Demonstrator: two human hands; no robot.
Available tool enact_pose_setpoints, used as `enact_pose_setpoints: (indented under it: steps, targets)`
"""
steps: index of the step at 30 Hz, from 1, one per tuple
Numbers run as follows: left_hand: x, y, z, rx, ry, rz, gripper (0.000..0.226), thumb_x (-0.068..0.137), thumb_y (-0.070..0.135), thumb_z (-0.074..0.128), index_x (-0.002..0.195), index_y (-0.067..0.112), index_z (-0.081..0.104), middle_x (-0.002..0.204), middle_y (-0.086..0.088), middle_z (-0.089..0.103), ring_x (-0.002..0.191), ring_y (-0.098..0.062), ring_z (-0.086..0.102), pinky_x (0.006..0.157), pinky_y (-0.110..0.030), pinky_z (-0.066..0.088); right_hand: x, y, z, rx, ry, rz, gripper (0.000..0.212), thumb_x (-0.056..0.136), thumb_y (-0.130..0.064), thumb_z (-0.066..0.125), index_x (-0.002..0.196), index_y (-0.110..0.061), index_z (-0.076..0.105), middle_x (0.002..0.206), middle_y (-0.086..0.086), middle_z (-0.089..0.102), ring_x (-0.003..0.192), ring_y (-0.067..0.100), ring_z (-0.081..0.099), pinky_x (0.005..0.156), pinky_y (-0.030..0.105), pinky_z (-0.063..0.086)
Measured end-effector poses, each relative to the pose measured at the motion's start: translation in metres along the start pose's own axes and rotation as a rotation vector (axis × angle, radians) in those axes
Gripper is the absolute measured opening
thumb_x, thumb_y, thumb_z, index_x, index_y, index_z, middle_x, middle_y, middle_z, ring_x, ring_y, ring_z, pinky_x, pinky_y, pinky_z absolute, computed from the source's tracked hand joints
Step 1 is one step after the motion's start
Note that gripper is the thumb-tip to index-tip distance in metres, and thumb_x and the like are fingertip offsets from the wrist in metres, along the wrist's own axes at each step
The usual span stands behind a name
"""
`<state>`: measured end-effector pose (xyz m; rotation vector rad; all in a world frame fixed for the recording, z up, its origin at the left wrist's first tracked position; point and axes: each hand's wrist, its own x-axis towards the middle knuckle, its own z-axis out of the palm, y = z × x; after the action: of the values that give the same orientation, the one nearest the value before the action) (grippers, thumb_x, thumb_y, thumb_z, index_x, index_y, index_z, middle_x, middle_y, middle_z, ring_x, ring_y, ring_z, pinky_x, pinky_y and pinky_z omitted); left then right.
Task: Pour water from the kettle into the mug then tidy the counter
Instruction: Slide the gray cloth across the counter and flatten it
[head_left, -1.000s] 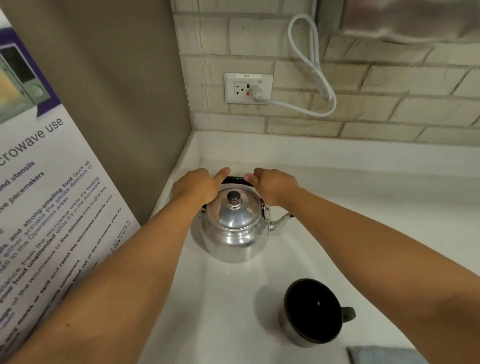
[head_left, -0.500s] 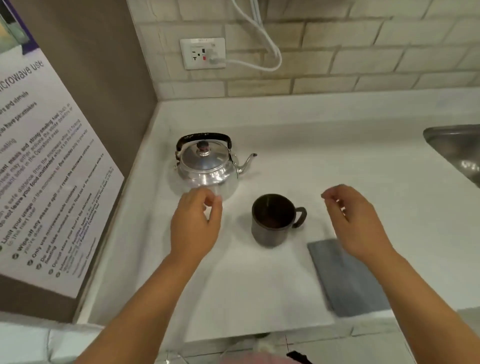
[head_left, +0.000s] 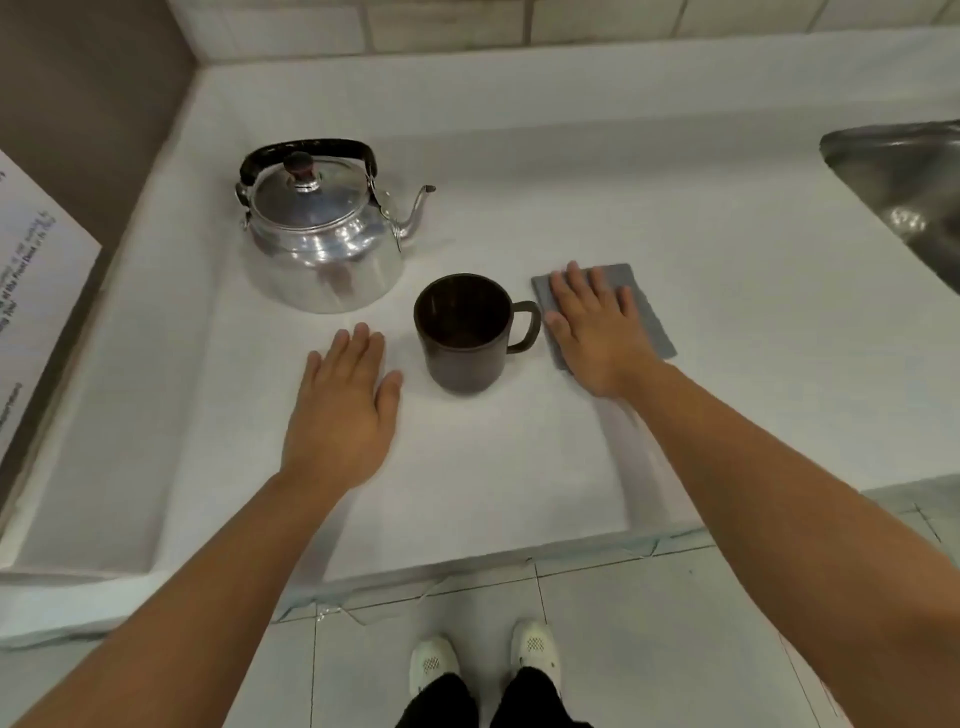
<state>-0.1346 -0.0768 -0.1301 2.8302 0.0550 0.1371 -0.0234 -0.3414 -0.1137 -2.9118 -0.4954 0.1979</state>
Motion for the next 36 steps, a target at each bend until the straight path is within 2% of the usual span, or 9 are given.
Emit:
enact_pose_setpoints:
  steps: [4, 7, 11, 14, 19, 23, 26, 29, 36]
  targets:
    - [-0.002, 0.002, 0.0, -0.02, 0.03, -0.008, 0.052, 0.103, 0.033, 0.032, 0.149, 0.01, 0.028, 0.159, -0.009, 0.022, 0.147, -0.022, 0.012, 0.119, -0.04, 0.004, 0.031, 0.015, -0.002, -0.013, -0.104, -0.376, 0.056, 0.101, -0.04, 0.013, 0.153, -0.024, 0.003, 0.163, -0.004, -0.002, 0.148, 0.017, -0.007, 0.119, 0.042, -0.005]
    - [-0.003, 0.003, 0.0, -0.036, 0.04, -0.01, 0.054, 0.103, 0.038, 0.027, 0.15, 0.011, 0.028, 0.159, -0.006, 0.023, 0.146, -0.019, 0.013, 0.118, -0.037, 0.003, 0.05, 0.024, -0.007, -0.016, -0.062, -0.217, 0.056, 0.101, -0.041, 0.012, 0.153, -0.023, 0.0, 0.163, -0.001, -0.003, 0.149, 0.021, -0.008, 0.119, 0.045, -0.005]
    - [-0.003, 0.005, -0.003, -0.029, 0.039, -0.025, 0.058, 0.099, 0.04, 0.027, 0.149, 0.011, 0.03, 0.158, -0.008, 0.025, 0.146, -0.02, 0.016, 0.119, -0.039, 0.006, 0.052, 0.018, -0.003, -0.008, -0.063, -0.31, 0.057, 0.101, -0.044, 0.012, 0.153, -0.025, 0.0, 0.163, -0.003, -0.002, 0.149, 0.019, -0.008, 0.119, 0.044, -0.006]
    - [-0.003, 0.005, -0.005, -0.026, 0.03, -0.02, 0.058, 0.099, 0.039, 0.027, 0.149, 0.01, 0.03, 0.158, -0.008, 0.026, 0.146, -0.02, 0.016, 0.119, -0.041, 0.008, 0.045, 0.027, -0.007, 0.005, -0.034, -0.108, 0.057, 0.101, -0.043, 0.012, 0.153, -0.022, 0.0, 0.163, 0.0, -0.002, 0.149, 0.023, -0.007, 0.119, 0.046, -0.004]
    - [-0.005, 0.004, -0.006, -0.041, 0.038, -0.005, 0.058, 0.1, 0.04, 0.026, 0.149, 0.01, 0.03, 0.158, -0.008, 0.025, 0.146, -0.021, 0.016, 0.119, -0.04, 0.006, -0.054, 0.002, 0.004, 0.053, 0.0, 0.015, 0.058, 0.1, -0.042, 0.011, 0.152, -0.02, -0.001, 0.163, 0.001, -0.005, 0.149, 0.024, -0.009, 0.119, 0.046, -0.005]
    - [-0.005, 0.0, -0.007, -0.082, 0.03, -0.003, 0.05, 0.104, 0.033, 0.033, 0.149, 0.009, 0.03, 0.158, -0.009, 0.025, 0.146, -0.021, 0.015, 0.119, -0.037, 0.004, -0.152, -0.051, 0.024, 0.049, -0.067, -0.151, 0.059, 0.097, -0.047, 0.002, 0.15, -0.027, -0.01, 0.16, -0.007, -0.014, 0.147, 0.019, -0.018, 0.118, 0.04, -0.011]
    - [-0.006, -0.001, -0.015, -0.256, 0.036, -0.012, 0.045, 0.104, 0.024, 0.039, 0.146, 0.008, 0.035, 0.156, -0.01, 0.03, 0.145, -0.021, 0.019, 0.117, -0.033, 0.002, -0.175, -0.098, 0.038, 0.024, -0.061, -0.327, 0.059, 0.099, -0.045, 0.014, 0.152, -0.021, 0.005, 0.161, -0.002, 0.001, 0.148, 0.025, -0.005, 0.115, 0.041, -0.006]
    - [-0.014, -0.007, -0.032, -0.461, 0.069, -0.048, 0.04, 0.105, 0.019, 0.04, 0.143, 0.008, 0.041, 0.151, -0.01, 0.038, 0.14, -0.014, 0.026, 0.115, -0.026, 0.006, -0.151, -0.142, 0.046, 0.081, -0.112, -0.454, 0.059, 0.1, -0.046, 0.011, 0.152, -0.022, -0.002, 0.161, -0.005, -0.01, 0.146, 0.017, -0.022, 0.115, 0.037, -0.022]
    - [-0.043, -0.013, -0.062, -0.525, 0.255, -0.076, 0.035, 0.104, 0.014, 0.041, 0.138, 0.008, 0.049, 0.143, -0.012, 0.05, 0.131, -0.017, 0.043, 0.11, -0.028, 0.029, -0.071, -0.205, 0.033, 0.182, -0.237, -0.408, 0.063, 0.101, -0.038, 0.026, 0.152, -0.019, -0.006, 0.163, 0.001, -0.009, 0.147, 0.019, -0.017, 0.119, 0.04, -0.012]
